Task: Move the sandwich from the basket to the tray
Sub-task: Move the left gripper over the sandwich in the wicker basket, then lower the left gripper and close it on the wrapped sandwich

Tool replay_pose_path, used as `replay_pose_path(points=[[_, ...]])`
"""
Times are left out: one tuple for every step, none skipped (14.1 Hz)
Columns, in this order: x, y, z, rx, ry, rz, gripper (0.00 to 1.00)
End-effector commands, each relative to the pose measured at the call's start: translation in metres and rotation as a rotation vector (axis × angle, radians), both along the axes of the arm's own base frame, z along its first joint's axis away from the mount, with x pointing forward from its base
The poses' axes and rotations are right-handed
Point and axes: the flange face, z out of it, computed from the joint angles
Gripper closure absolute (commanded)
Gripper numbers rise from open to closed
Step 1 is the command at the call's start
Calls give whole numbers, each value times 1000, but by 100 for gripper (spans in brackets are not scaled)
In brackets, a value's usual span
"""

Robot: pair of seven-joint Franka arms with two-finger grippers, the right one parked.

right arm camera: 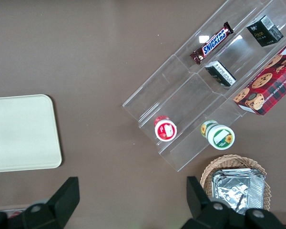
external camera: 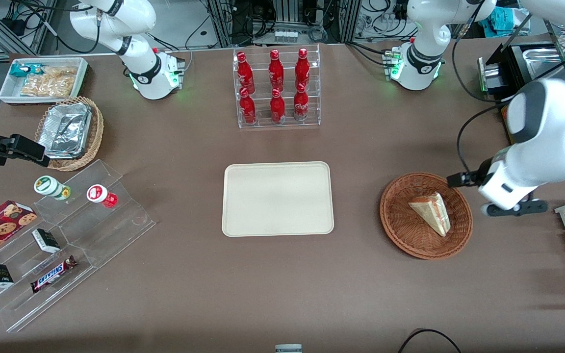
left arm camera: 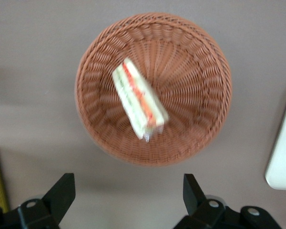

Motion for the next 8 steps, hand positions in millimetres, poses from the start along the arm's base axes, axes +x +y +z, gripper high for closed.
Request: replay_pose_path(points=[[-18, 0, -40, 9, -54, -4, 0], [-21, 1, -57, 12, -67, 45, 0], [-23, 1, -67, 20, -94, 147, 0], [-25, 1, -75, 26, -117, 245, 0], [-28, -1, -83, 29, -136, 351, 0], [-30, -1, -92, 33, -156, 483, 0], [-29, -1, -102, 35, -168, 618, 0], [-26, -4, -109, 38, -176, 738, 0]])
